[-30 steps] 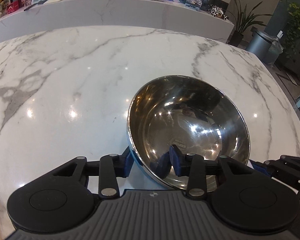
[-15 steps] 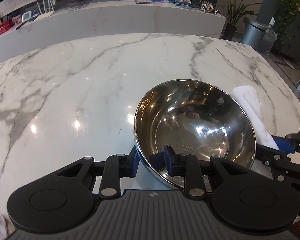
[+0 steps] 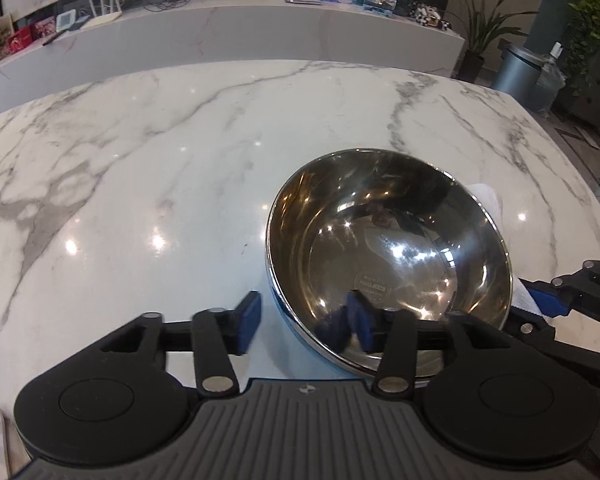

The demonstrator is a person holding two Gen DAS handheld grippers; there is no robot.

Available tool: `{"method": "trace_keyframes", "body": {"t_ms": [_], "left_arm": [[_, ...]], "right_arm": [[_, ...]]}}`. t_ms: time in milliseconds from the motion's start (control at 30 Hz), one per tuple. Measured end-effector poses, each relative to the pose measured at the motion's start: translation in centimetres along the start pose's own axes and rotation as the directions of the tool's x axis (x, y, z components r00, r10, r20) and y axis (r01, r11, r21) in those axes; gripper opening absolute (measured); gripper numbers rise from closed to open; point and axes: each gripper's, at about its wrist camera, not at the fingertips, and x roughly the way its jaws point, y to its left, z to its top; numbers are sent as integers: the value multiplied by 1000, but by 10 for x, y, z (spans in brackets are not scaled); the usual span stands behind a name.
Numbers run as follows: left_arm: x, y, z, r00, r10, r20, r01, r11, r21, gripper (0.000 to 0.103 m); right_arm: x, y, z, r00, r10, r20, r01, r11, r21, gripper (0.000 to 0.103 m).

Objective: Clean bowl
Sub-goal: 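Wipe the towel along the bowl's outer wall with the right gripper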

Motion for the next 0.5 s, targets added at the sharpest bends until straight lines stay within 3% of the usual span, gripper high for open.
{"method": "trace_keyframes", "body": {"t_ms": [167,300,367,500], "left_arm": [[1,3,-2,999,-35,-1,35,999,-36,50],[-1,0,-1,1000,-9,2,9,1000,-6,51],[-1,-3,0,1000,-6,9,5,1000,25,42],[-2,-4,0,1000,-6,10,5,999,44,40]], "right_arm": [[2,3,-1,1000,7,-4,-7,1000,-6,14],[2,4,-2,1000,9,-8,-9,1000,-10,14],[1,5,-2,1000,11,-10,-11,1000,-13,14],[-1,4,-2,1000,6,-6,-6,1000,-15,14]]}}
